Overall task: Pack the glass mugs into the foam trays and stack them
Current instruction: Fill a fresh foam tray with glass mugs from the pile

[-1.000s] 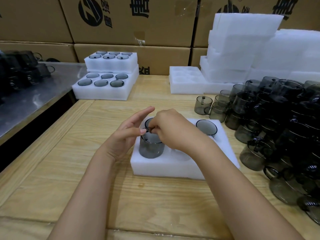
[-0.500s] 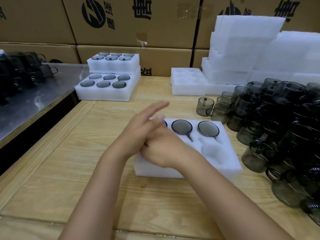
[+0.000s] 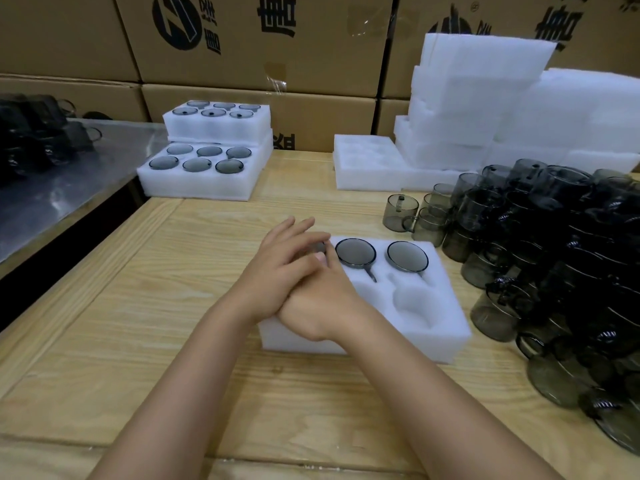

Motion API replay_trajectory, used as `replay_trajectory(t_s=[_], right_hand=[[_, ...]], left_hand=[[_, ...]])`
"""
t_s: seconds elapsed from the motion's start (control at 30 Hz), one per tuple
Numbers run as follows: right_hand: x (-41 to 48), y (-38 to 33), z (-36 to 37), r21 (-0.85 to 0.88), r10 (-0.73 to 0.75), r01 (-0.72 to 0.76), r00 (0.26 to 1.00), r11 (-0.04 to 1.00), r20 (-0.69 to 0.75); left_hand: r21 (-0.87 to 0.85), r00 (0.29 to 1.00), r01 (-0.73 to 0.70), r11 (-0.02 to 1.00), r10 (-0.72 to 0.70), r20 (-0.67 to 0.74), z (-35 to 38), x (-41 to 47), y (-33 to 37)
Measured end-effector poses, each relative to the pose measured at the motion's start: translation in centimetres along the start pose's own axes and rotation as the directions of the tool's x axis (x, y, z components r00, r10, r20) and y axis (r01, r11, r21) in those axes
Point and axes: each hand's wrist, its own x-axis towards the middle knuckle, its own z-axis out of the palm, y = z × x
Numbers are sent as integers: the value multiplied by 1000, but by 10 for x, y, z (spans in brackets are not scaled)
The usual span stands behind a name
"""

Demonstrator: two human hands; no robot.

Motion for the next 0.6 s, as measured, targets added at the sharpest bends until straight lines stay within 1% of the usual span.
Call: replay_trajectory(t_s=[0.03,0.07,0.1,0.13,0.2,0.27,0.3,0.33,0.37,0.4,0.5,0.57,0.6], right_hand=[[-1,0,1,124,31,-24,998,992,-52],[-3,1,2,256,73,-44,992,966,-104],[-4,1,2,368,117,-55,982,928,-149],[-6,1,1,448,154,-56,971,892,-185],[-9,2,1,521,200,-50,951,852,-235],[-16,9,-1,537,247,-51,922,842,-299],[-20,16,-3,505,275,-72,899,860,-340],[-24,25,-6,446,303,-124,884,886,-357],[-29,37,-9,393,330,-183,878,901,-348],[-35,51,-9,363,363,-246,882,899,-301],[-53,91,-3,330,445,-395,891,857,-87],[-63,106,5,319,427,-411,904,854,20],[-66,109,9,325,410,-402,911,856,49]], left_hand=[[-150,998,1,989,-11,-64,2,-2,-2],[-304,994,9,953,-42,-102,2,-3,-4],[-430,991,25,903,-78,-106,2,-3,-7],[-517,990,42,855,-105,-93,2,-4,-10],[-584,988,55,810,-127,-83,4,-4,-18],[-574,987,39,818,-121,-105,6,-2,-25],[-558,986,29,829,-114,-118,6,-2,-28],[-539,986,31,841,-113,-120,6,-1,-31],[-527,987,40,849,-116,-112,5,-1,-33],[-526,987,54,849,-125,-100,4,-1,-34],[-528,986,77,845,-142,-83,2,0,-33],[-482,988,87,872,-139,-73,-1,1,-29],[-452,986,104,886,-151,-70,-3,1,-26]])
